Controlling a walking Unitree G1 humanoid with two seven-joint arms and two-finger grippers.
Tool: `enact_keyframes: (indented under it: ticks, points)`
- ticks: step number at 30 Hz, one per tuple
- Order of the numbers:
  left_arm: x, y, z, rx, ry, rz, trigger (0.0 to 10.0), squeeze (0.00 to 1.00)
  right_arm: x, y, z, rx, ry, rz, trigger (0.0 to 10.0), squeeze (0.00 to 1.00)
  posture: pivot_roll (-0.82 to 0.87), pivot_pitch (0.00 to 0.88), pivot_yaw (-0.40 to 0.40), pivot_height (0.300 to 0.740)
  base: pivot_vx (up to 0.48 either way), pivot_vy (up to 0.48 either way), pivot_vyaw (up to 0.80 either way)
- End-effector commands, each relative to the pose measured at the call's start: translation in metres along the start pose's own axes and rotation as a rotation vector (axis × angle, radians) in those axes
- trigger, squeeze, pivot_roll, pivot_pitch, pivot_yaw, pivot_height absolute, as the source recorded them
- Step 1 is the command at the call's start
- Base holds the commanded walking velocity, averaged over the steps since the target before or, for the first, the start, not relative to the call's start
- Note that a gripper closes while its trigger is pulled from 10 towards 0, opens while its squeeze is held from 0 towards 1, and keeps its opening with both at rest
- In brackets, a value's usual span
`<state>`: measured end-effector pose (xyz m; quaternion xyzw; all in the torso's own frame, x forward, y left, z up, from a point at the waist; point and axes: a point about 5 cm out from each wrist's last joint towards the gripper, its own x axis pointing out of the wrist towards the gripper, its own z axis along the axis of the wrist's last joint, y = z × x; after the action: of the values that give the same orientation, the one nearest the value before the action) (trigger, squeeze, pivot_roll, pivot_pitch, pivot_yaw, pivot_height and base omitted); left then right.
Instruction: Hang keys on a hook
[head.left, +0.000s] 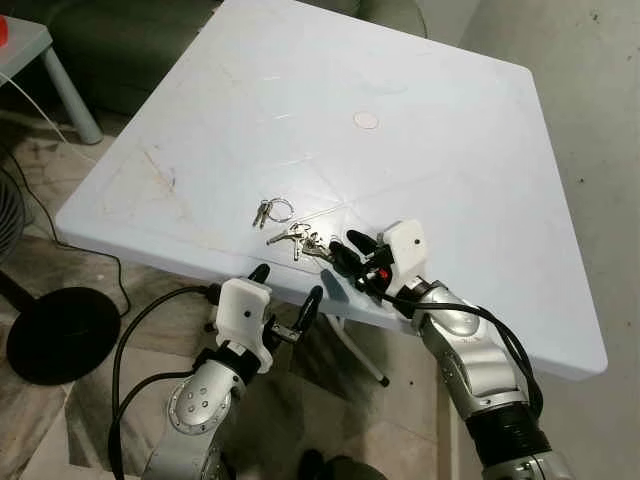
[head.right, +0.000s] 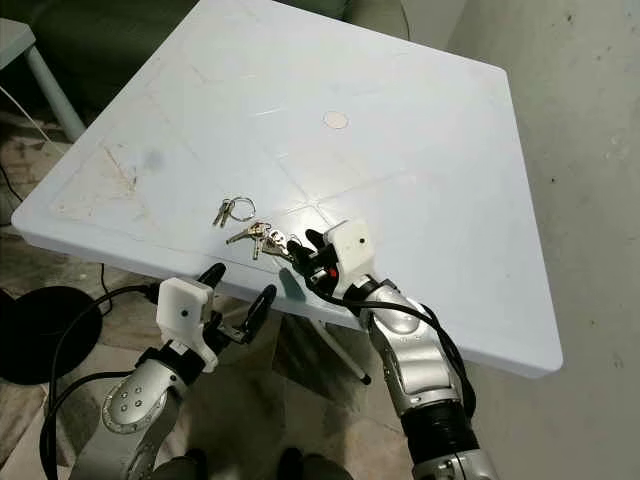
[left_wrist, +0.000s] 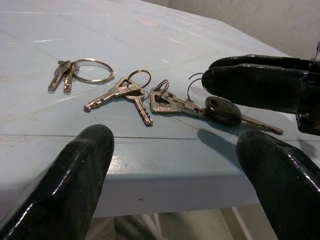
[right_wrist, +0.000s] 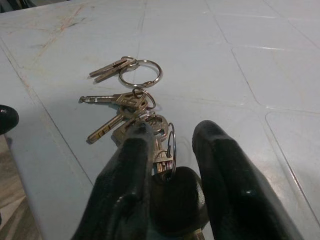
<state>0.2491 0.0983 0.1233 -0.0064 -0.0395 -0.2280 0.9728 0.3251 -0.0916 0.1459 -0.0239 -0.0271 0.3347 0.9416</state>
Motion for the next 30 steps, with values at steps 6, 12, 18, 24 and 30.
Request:
enact_keyframes:
  ticks: [6,12,18,24,30]
  points:
    - [-0.0004,-0.0037,0.001,-0.002,0.001,-0.008,10.0,0.0,-0.0017,0.0015,0.0001,-0.017,0.009,-0.01,5.3,0.0,0.17,0.238,-0.168,0.74,0.0,0.0,0.0]
    - [-0.0007,-0.0034,0.0011,-0.001,0.001,-0.006,10.0,0.0,-0.0003,0.0021,-0.0015,-0.022,0.028,-0.001,10.0,0.0,0.17,0.238,-0.168,0.74,0.0,0.0,0.0]
    - [-0.001,-0.0036,0.0012,0.0,0.0,-0.004,10.0,0.0,0.0011,0.0031,-0.0032,-0.017,0.041,-0.001,10.0,0.0,0.18,0.233,-0.173,0.74,0.0,0.0,0.0]
    - [-0.0009,-0.004,0.0014,0.003,-0.003,-0.005,10.0,0.0,0.0025,0.0047,-0.0049,-0.033,0.053,-0.003,10.0,0.0,0.18,0.224,-0.176,0.74,0.0,0.0,0.0]
    - [-0.0008,-0.0035,0.0022,0.006,-0.007,-0.001,10.0,0.0,0.0039,0.0044,-0.0058,-0.079,0.066,-0.039,10.0,0.0,0.19,0.222,-0.18,0.74,0.0,0.0,0.0]
